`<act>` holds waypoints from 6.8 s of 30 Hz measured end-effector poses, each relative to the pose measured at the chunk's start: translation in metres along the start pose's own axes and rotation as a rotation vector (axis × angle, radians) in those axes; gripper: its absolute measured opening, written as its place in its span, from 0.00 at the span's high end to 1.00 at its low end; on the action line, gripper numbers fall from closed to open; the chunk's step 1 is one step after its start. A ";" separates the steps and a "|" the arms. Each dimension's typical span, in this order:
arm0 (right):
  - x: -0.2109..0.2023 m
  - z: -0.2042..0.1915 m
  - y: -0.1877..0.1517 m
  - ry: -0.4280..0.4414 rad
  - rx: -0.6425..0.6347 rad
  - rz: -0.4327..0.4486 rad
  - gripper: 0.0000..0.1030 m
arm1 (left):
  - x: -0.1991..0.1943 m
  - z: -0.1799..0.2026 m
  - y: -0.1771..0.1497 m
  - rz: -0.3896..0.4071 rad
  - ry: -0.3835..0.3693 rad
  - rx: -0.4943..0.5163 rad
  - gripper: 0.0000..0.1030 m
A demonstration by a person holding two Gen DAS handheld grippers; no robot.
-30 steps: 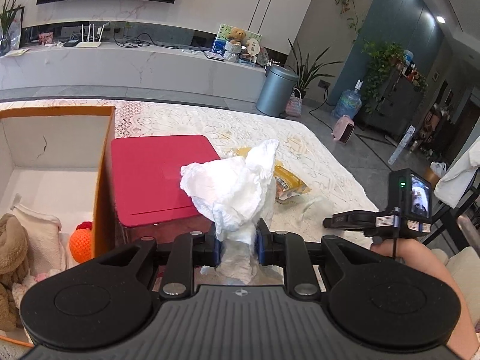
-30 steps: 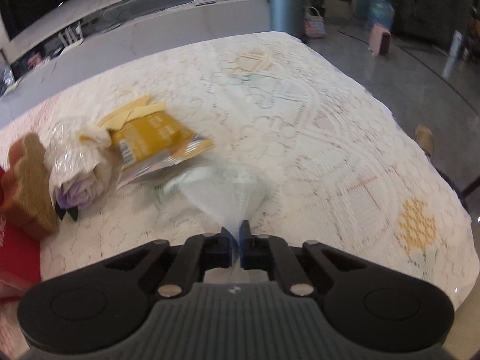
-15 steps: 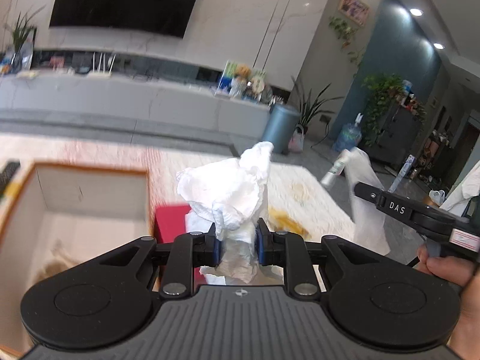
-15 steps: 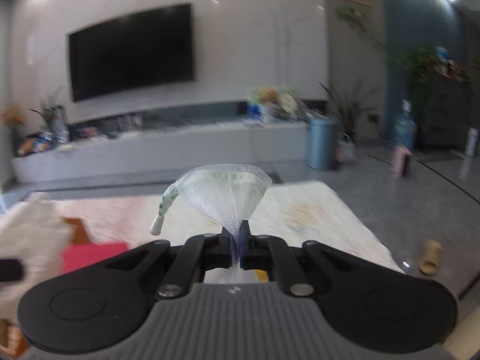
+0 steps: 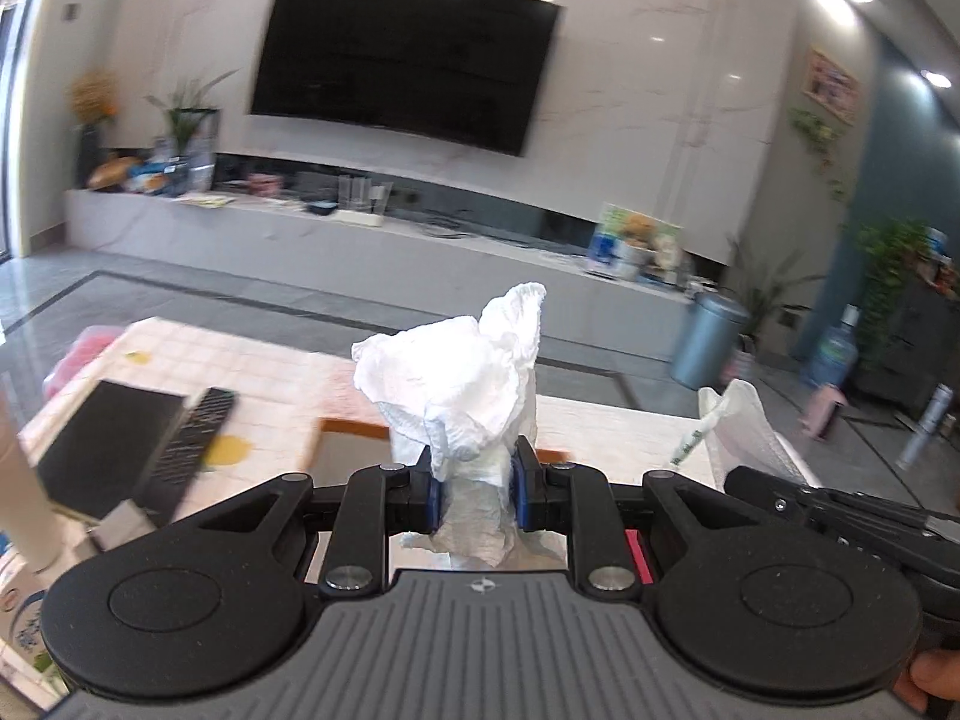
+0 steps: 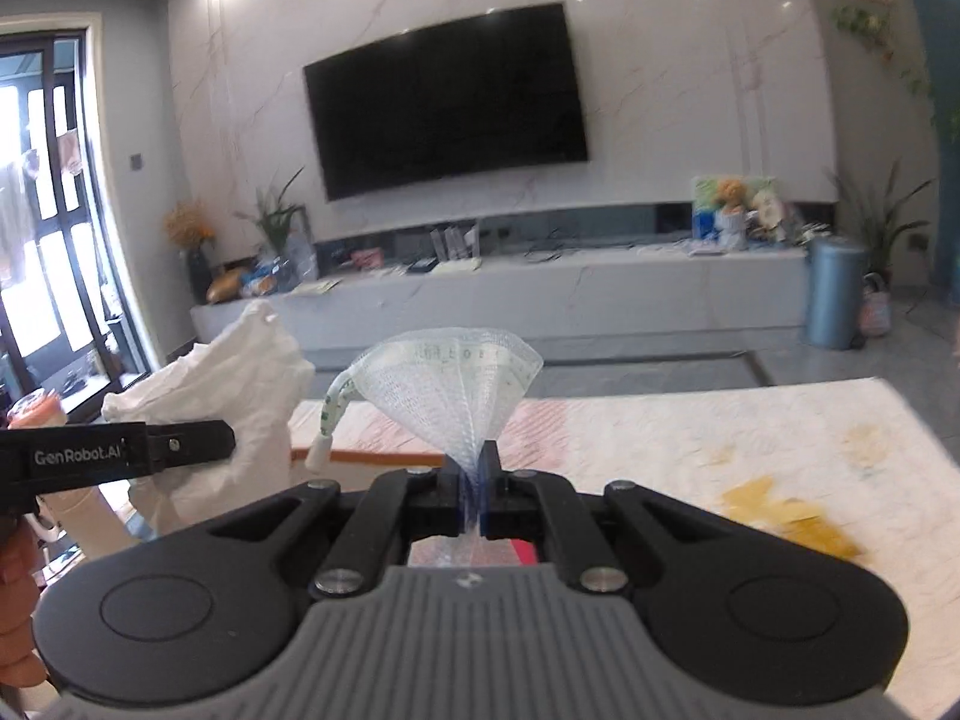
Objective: Organize soft objects
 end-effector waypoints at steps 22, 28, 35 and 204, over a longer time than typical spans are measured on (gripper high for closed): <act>0.103 -0.033 -0.068 -0.061 -0.049 -0.194 0.99 | 0.053 -0.017 -0.054 -0.245 0.172 0.148 0.25; 0.103 -0.033 -0.070 -0.073 -0.049 -0.203 0.99 | 0.031 -0.021 -0.036 -0.209 0.172 0.142 0.16; 0.119 -0.041 -0.071 -0.054 -0.068 -0.238 0.99 | 0.008 -0.058 -0.013 -0.047 0.190 0.061 0.14; -0.010 0.363 -0.006 -0.457 0.455 -0.116 0.21 | 0.137 0.333 -0.118 0.040 0.783 -0.024 0.26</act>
Point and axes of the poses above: each gripper's, at about its wrist camera, not at the fingertips, and x roughly the way its jaws point, z to its right, y to its top, the point moved 5 cm from there along x, roughly the way its jaws point, and after that the axes turned 10 degrees about x, right-handed, at the moved point
